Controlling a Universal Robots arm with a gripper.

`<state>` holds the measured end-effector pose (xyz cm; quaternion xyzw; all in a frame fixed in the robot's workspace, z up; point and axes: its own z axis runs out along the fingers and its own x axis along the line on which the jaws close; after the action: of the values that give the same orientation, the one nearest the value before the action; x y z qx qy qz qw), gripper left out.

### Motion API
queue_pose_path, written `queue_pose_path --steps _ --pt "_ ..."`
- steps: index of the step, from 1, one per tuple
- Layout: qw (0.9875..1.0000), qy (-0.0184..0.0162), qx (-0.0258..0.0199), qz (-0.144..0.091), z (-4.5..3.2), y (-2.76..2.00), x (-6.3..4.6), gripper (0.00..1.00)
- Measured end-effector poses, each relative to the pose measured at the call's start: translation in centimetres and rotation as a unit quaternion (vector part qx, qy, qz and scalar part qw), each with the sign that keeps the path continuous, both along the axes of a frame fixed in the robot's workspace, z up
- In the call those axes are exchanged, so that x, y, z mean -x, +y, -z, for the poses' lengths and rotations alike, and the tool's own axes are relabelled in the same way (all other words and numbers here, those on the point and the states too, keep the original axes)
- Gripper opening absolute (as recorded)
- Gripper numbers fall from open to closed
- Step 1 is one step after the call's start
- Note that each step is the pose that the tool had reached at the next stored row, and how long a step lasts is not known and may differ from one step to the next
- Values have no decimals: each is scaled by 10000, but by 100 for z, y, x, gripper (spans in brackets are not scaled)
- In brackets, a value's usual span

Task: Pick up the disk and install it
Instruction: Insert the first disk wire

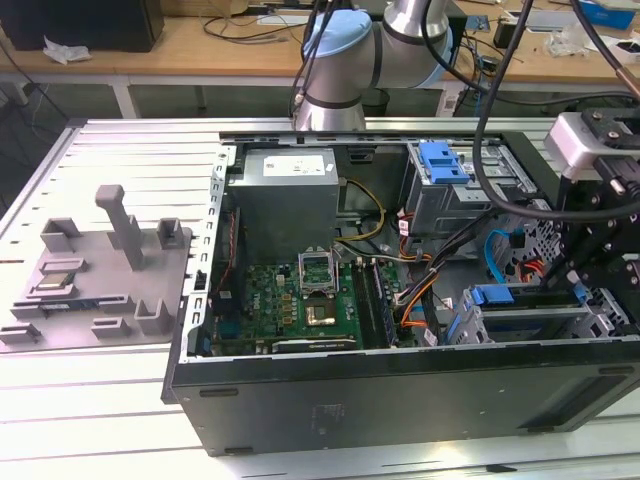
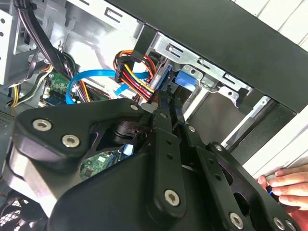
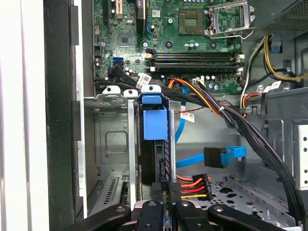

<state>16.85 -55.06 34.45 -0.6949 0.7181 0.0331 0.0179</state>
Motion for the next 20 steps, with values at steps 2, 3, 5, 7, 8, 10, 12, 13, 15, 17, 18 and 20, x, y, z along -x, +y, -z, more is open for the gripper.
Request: queue_pose_path --steps 2,3,5,7,8,10,12,13,15,17,18,20 --pt "10000 0 0 0 4 0 0 16" --pt "10000 0 0 0 6 0 0 16" --pt "10000 0 0 0 11 0 0 16" --pt "10000 0 0 0 16 0 0 16" --pt "10000 0 1 0 18 0 0 16" --pt "10000 -1 0 0 24 0 0 16" --pt "10000 0 0 0 31 0 0 16" --pt "10000 0 1 0 32 0 0 16" --pt "10000 0 0 0 33 0 0 16" --pt "10000 0 -3 0 29 0 0 16" --pt "10000 0 -4 0 25 0 0 16" --pt "10000 0 0 0 1 0 0 16"
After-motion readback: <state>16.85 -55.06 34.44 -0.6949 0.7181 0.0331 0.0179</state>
